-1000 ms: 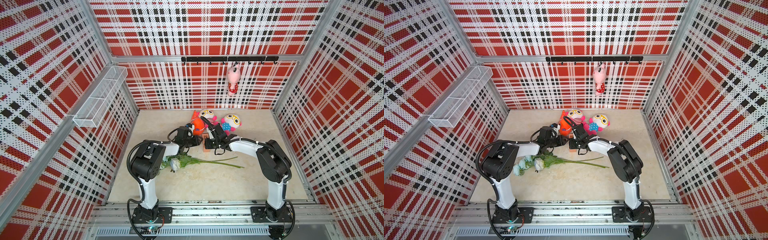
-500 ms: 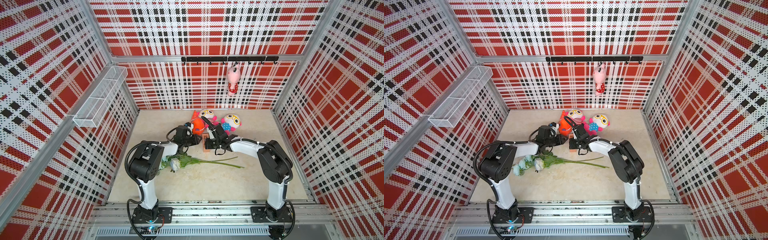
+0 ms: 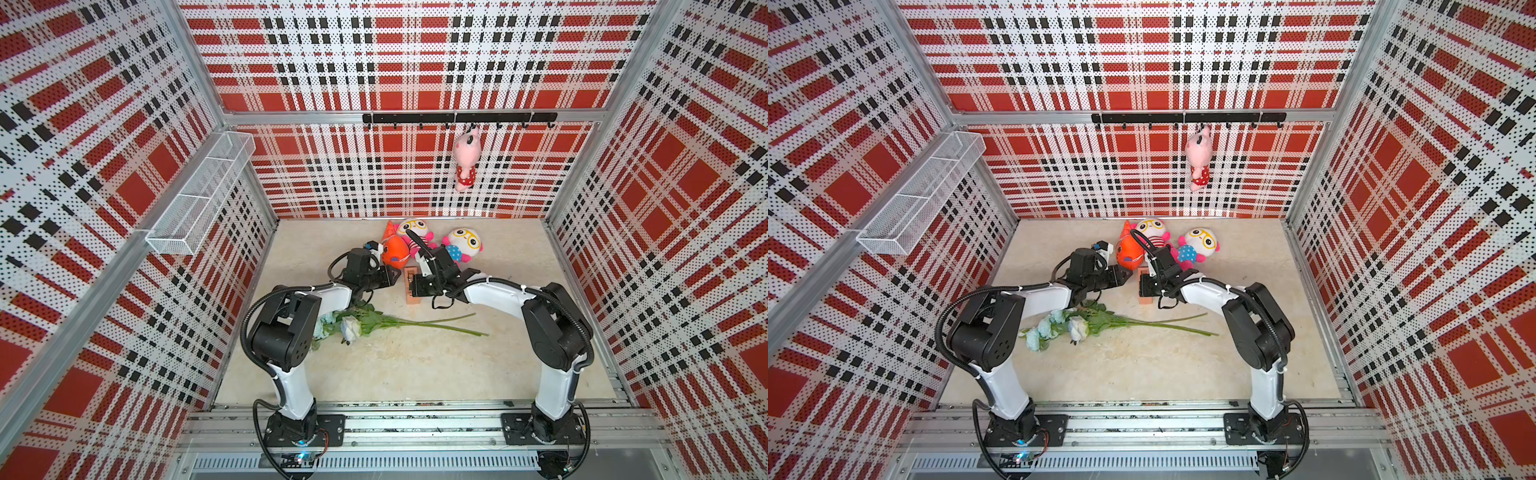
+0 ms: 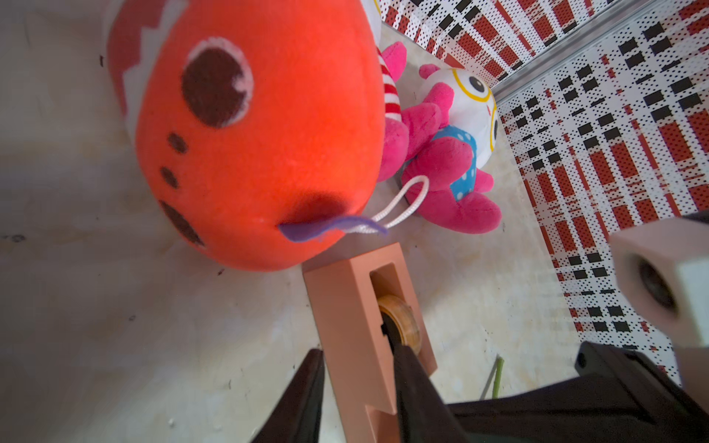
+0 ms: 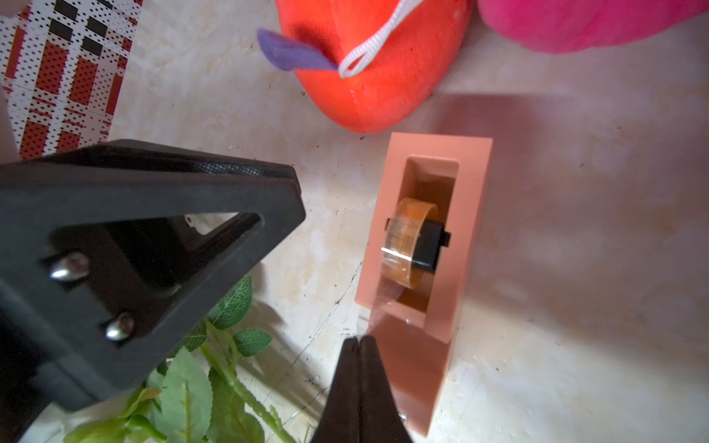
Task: Wrap bouquets with tape
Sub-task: Pull the tape from the tape cutter.
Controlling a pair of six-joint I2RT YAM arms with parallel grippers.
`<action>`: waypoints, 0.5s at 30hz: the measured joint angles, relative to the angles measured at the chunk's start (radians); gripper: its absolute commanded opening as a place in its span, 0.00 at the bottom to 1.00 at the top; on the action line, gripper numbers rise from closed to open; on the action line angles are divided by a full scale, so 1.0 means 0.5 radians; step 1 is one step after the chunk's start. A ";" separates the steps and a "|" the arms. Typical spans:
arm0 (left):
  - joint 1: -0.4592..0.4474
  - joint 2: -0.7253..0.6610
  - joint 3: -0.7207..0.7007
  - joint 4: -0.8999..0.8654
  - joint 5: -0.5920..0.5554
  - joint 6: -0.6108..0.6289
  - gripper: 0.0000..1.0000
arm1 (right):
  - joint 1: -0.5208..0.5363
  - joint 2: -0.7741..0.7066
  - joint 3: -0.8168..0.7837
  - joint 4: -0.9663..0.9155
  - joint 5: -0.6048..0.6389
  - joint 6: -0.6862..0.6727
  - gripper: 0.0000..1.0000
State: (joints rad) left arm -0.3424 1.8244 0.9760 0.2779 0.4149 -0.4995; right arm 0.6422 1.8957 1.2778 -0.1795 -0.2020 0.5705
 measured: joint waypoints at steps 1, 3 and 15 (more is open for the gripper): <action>0.003 -0.011 -0.001 -0.009 0.000 0.010 0.36 | 0.000 -0.005 -0.001 0.001 -0.005 0.001 0.00; 0.011 -0.059 -0.004 -0.043 -0.003 0.056 0.38 | -0.001 -0.024 -0.008 0.005 -0.016 0.006 0.00; 0.111 -0.446 -0.173 -0.079 -0.055 0.252 0.45 | 0.007 -0.228 -0.204 0.018 -0.047 0.086 0.00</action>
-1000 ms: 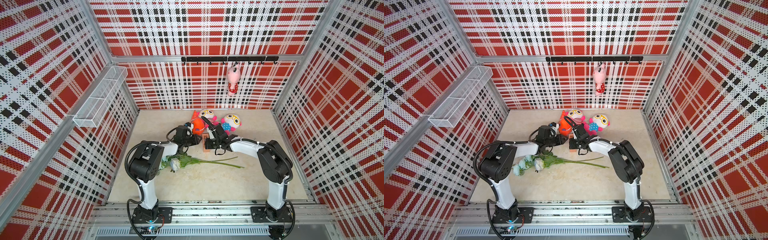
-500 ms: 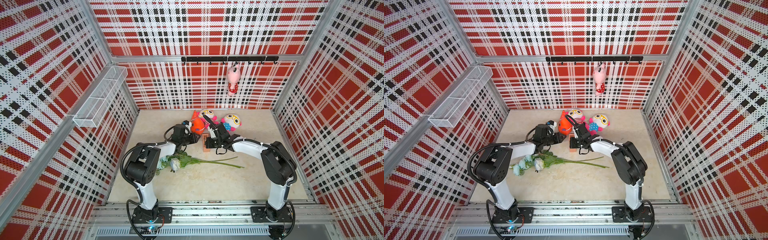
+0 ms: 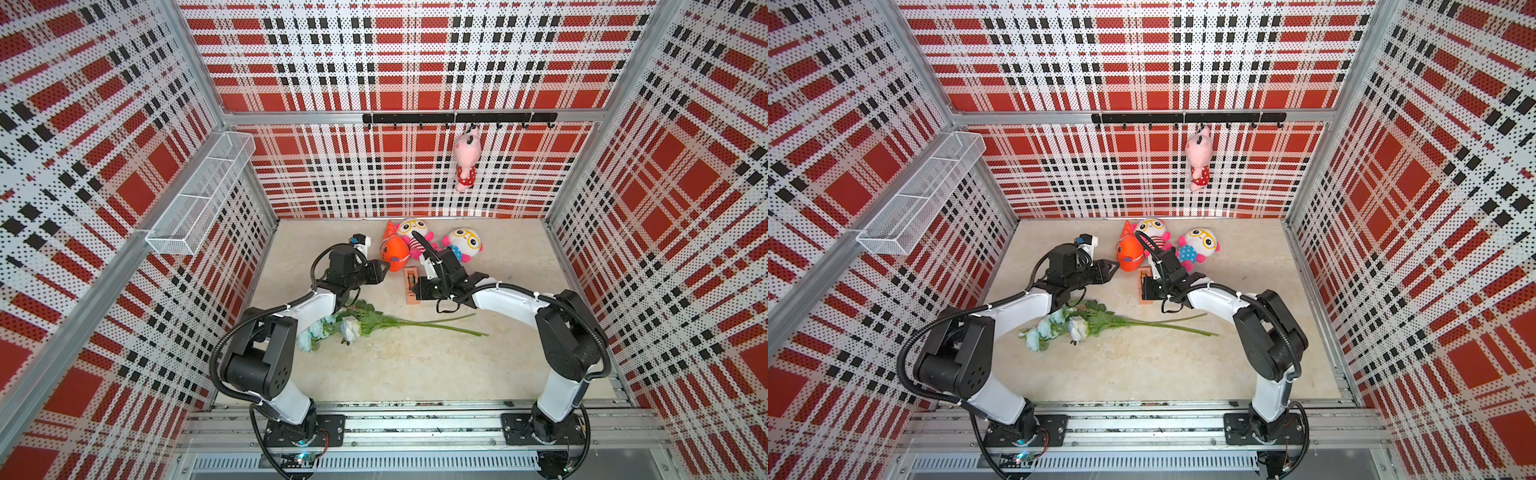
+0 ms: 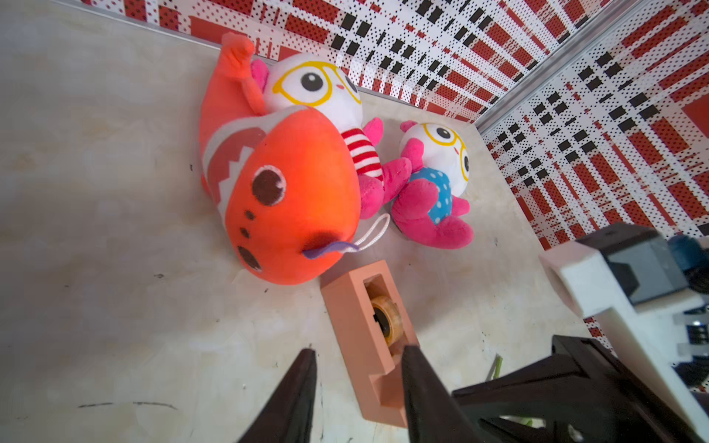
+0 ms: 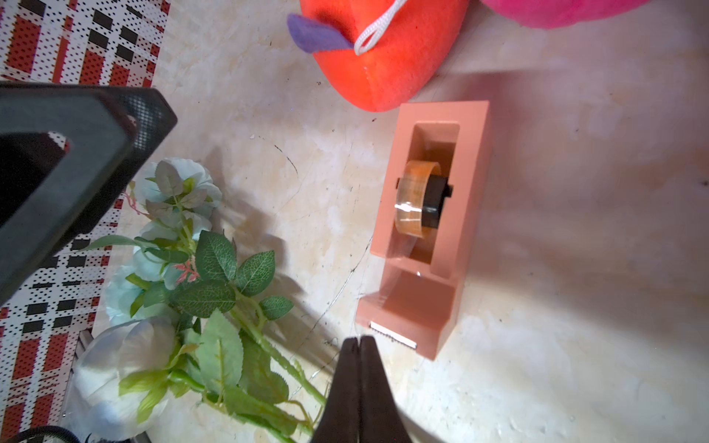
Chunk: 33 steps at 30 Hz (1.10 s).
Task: Wrap bouquets with tape
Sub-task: Pull the tape from the tape cutter, then stick the tape to the bouquet.
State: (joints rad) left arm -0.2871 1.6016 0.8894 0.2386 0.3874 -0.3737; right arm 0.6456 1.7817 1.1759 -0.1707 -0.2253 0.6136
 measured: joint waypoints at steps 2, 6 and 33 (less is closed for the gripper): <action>0.003 -0.051 -0.024 -0.026 -0.025 0.061 0.47 | 0.008 -0.065 -0.038 0.002 0.002 0.018 0.00; 0.015 -0.165 -0.063 -0.086 -0.095 0.185 0.50 | 0.047 -0.198 -0.127 0.008 0.011 0.053 0.00; 0.047 -0.488 -0.255 -0.107 -0.217 0.521 0.54 | 0.369 -0.390 -0.880 0.622 0.094 0.452 0.00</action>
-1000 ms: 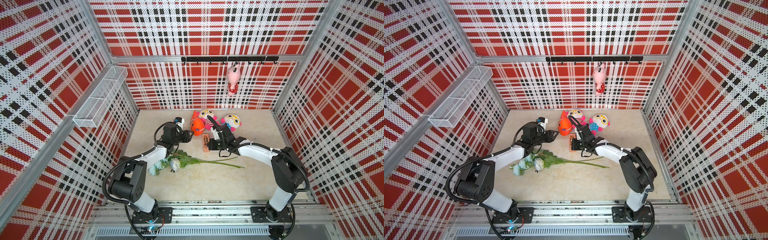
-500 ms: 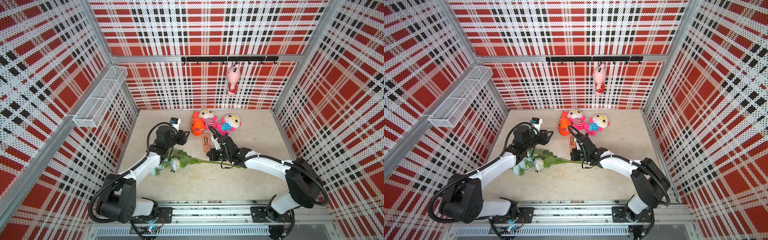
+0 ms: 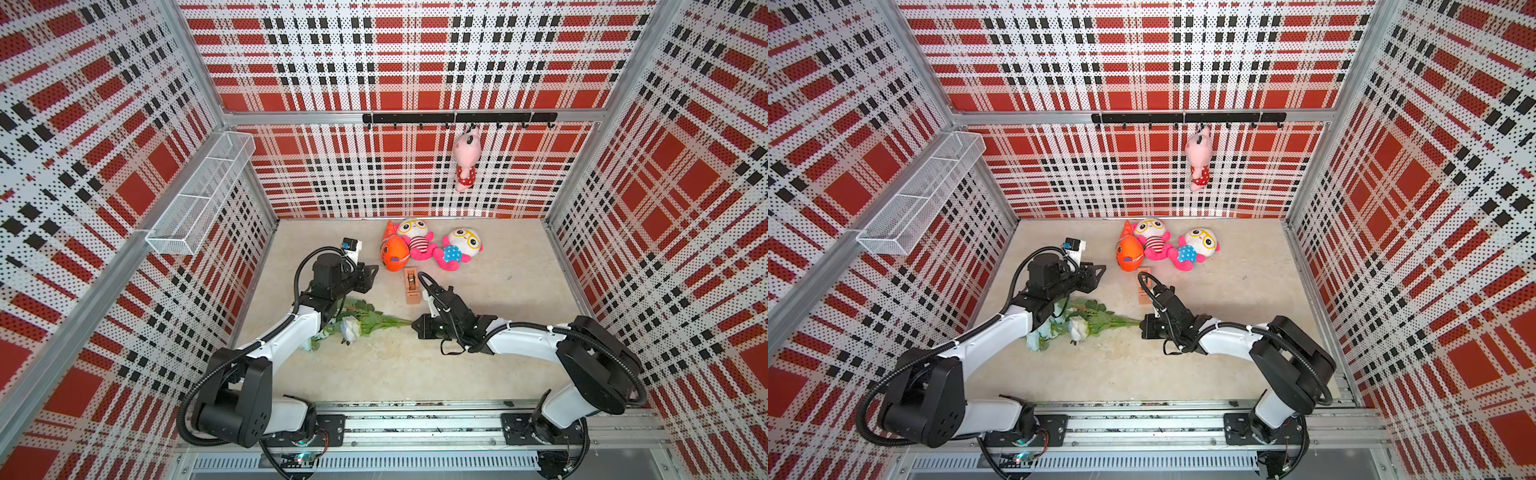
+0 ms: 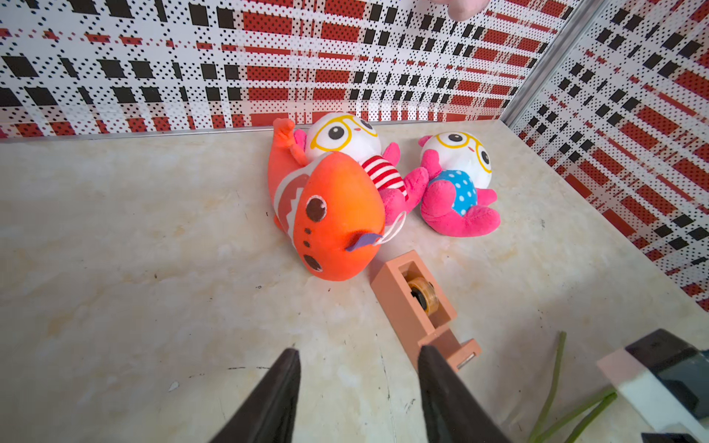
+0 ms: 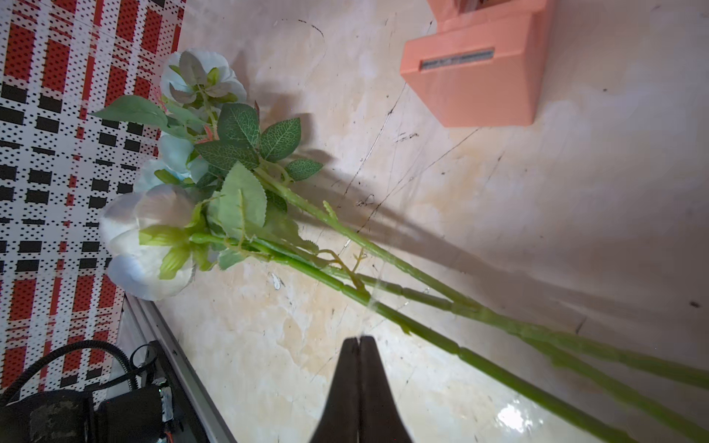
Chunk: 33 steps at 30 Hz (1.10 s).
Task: Wrap bouquets with tape
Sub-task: Stick the tape to the bouquet.
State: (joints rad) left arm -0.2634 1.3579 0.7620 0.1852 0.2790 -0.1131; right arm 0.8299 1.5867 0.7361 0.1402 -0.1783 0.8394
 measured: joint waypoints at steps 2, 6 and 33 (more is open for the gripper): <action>0.000 0.000 -0.009 0.000 -0.004 0.013 0.54 | 0.001 0.011 -0.025 0.039 0.002 0.017 0.01; 0.001 0.014 -0.017 -0.008 -0.021 0.029 0.54 | 0.001 0.040 -0.057 0.076 0.021 0.040 0.10; 0.002 -0.193 -0.146 0.021 -0.085 0.166 0.63 | 0.080 -0.734 0.014 -0.571 0.295 -1.529 0.64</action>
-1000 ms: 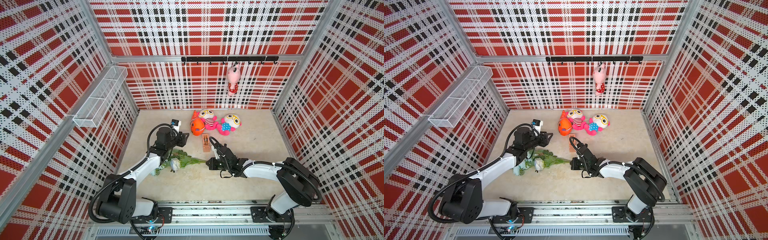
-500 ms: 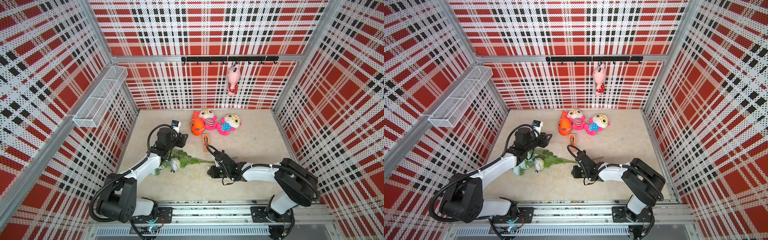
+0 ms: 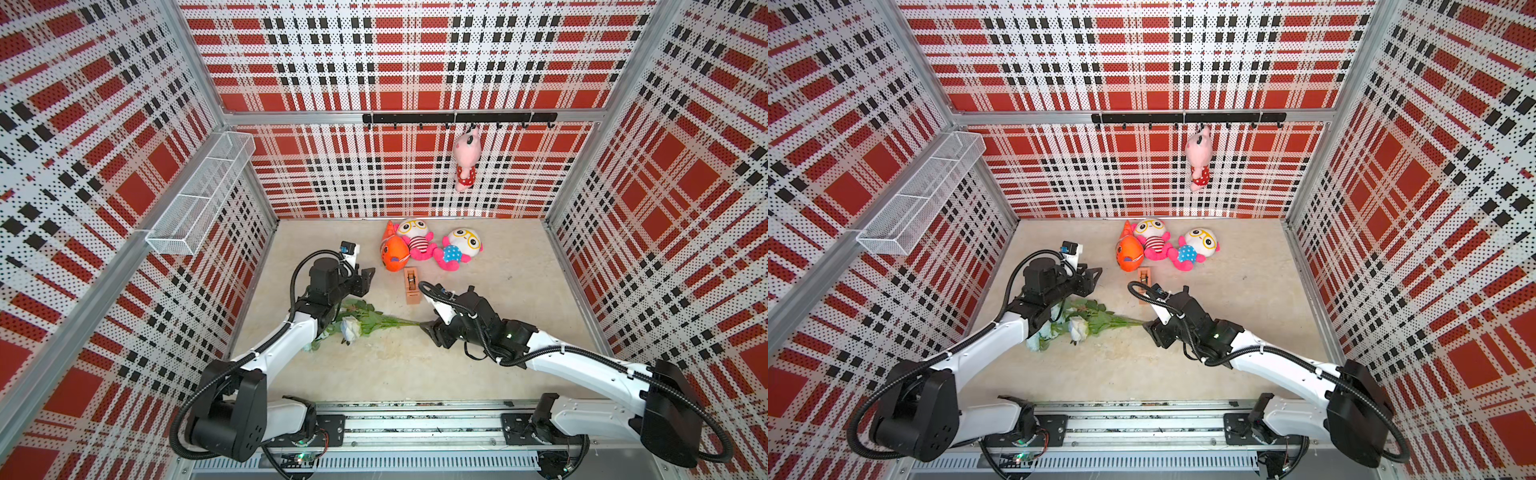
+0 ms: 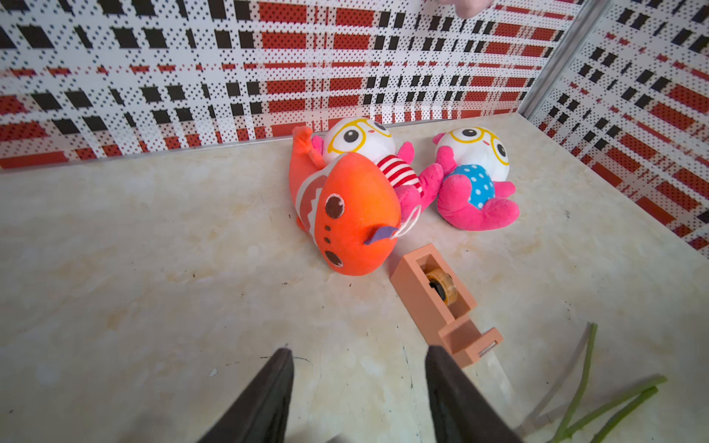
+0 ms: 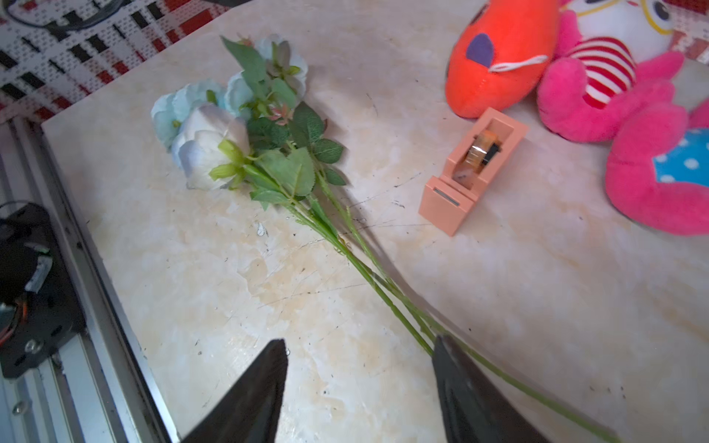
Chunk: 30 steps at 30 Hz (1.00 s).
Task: Wrap bouquets with tape
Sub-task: Stick the tape to the bouquet, then pick up the unwrapped bouquet from the center of the board.
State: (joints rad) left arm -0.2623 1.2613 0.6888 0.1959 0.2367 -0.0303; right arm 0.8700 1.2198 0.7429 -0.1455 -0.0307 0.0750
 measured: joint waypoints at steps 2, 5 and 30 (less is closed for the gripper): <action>0.000 -0.072 -0.066 0.024 0.021 0.045 0.65 | -0.031 0.095 -0.002 0.045 -0.079 -0.195 0.60; 0.000 -0.172 -0.138 0.057 0.043 0.111 0.67 | -0.088 0.284 0.002 0.075 -0.179 -0.430 0.55; -0.021 -0.234 -0.209 0.147 0.079 0.274 0.69 | -0.263 1.063 0.393 0.030 -0.477 -0.864 0.42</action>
State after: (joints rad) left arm -0.2729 1.1442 0.5842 0.2695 0.2760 0.1066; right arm 0.7383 1.7512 0.9394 -0.1307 -0.2691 -0.3573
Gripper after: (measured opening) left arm 0.687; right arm 0.448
